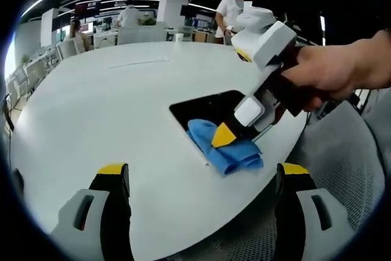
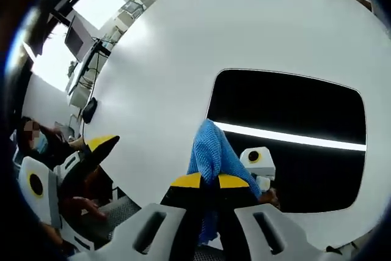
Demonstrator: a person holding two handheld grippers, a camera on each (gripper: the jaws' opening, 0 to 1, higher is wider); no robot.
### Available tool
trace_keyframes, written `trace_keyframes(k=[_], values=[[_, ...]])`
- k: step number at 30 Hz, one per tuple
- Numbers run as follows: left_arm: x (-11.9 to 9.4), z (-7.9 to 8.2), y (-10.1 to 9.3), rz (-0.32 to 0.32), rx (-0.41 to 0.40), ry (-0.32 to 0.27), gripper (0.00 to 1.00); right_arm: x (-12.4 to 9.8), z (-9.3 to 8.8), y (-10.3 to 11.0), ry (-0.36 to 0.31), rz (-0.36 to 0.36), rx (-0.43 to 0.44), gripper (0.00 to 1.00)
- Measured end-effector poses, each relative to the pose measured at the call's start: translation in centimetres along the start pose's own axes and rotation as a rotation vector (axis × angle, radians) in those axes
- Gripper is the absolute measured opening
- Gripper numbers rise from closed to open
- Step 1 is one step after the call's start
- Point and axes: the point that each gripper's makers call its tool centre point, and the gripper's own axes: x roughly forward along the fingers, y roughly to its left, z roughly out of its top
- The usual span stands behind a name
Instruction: Wipe the mirror surface with the cleaning cloth until all visible marks leave the cleaned area.
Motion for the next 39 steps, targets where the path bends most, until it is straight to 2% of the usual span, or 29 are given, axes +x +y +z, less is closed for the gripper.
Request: trace_keyframes(k=[2, 18, 20, 23, 28, 33, 39], values=[[-0.1, 0.4, 0.0, 0.0, 0.006, -0.024, 0.99, 0.0, 0.0, -0.1, 0.0, -0.004, -0.004, 0.02], [-0.2, 0.3, -0.3, -0.007, 0.023, -0.011, 0.99, 0.1, 0.3, -0.3, 0.006, 0.005, -0.034, 0.01], [-0.2, 0.1, 0.0, 0.004, 0.013, -0.003, 0.99, 0.1, 0.8, -0.7, -0.006, -0.003, -0.05, 0.01], [-0.2, 0.0, 0.0, 0.005, 0.009, 0.005, 0.99, 0.2, 1.1, -0.7, 0.008, 0.006, -0.032, 0.01], [-0.2, 0.3, -0.3, -0.008, 0.014, -0.009, 0.99, 0.5, 2.6, -1.2, -0.003, -0.009, -0.104, 0.01], [-0.3, 0.4, -0.2, 0.0, 0.003, -0.008, 0.99, 0.7, 2.9, -1.4, 0.031, 0.021, -0.077, 0.01], [-0.2, 0.5, -0.5, 0.0, 0.017, -0.009, 0.97, 0.8, 3.6, -1.5, 0.027, 0.036, -0.085, 0.01]])
